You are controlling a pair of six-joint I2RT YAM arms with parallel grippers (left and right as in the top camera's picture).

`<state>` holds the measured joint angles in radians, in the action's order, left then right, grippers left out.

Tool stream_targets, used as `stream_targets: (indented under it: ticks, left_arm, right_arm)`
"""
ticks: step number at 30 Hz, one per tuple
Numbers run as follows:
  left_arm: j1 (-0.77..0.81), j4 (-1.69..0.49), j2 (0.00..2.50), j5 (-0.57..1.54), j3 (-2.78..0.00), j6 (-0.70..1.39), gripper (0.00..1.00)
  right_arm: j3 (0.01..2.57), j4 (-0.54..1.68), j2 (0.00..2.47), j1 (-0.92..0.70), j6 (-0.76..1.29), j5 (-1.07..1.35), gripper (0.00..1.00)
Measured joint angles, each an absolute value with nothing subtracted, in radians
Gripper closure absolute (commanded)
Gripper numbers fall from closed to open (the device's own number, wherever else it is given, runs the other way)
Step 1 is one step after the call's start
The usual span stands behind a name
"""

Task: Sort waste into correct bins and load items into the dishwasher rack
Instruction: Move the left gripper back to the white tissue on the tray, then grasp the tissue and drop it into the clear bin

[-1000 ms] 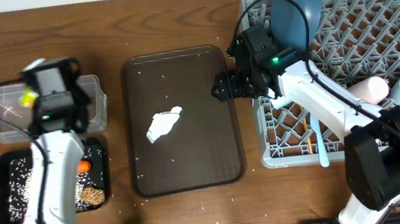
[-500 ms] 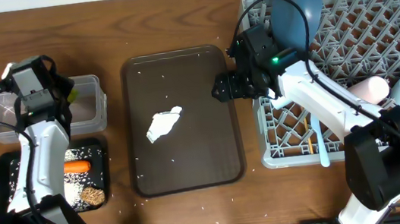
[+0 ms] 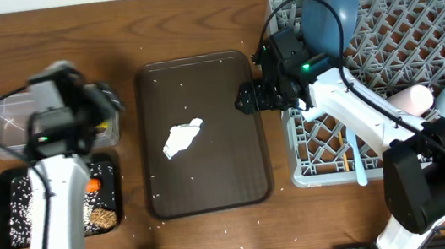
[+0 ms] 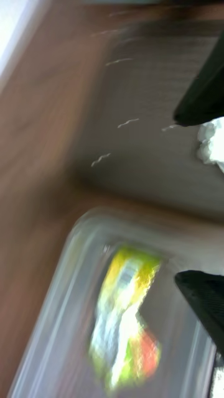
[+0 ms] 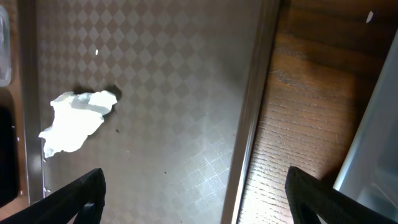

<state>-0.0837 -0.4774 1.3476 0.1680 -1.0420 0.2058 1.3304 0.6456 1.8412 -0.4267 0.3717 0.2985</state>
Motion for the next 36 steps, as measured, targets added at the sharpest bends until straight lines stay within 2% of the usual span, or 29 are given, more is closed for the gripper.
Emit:
stream_targets:
  ticks: [6,16,17,19,22,23,31,36]
  left_arm:
    - [0.112,-0.585,1.452,0.155,-1.042,0.023,0.25]
    - [0.193,-0.587,1.727,0.131,-1.04,-0.063,0.25]
    - [0.199,-0.587,1.747,0.131,-1.04,-0.069,0.28]
    - [0.21,-0.587,1.78,0.131,-1.04,-0.078,0.4]
    - [0.226,-0.587,1.797,0.128,-1.04,-0.092,0.88]
    - [0.228,-0.587,1.797,0.128,-1.04,-0.094,0.94]
    - [0.218,-0.651,1.707,0.015,-1.055,-0.047,0.94]
    - [0.112,-0.614,1.512,-0.118,-1.116,0.043,0.94]
  right_arm:
    - [1.33,0.641,1.841,-0.427,0.372,0.298,0.14]
    - [1.33,0.641,1.841,-0.427,0.372,0.297,0.14]
    - [1.33,0.641,1.841,-0.427,0.372,0.297,0.14]
    - [1.33,0.641,1.841,-0.427,0.371,0.297,0.14]
    - [1.33,0.641,1.841,-0.427,0.372,0.297,0.14]
    - [1.33,0.641,1.841,-0.427,0.372,0.297,0.14]
    - [1.33,0.64,1.841,-0.427,0.371,0.297,0.14]
    - [1.33,0.64,1.841,-0.427,0.371,0.297,0.13]
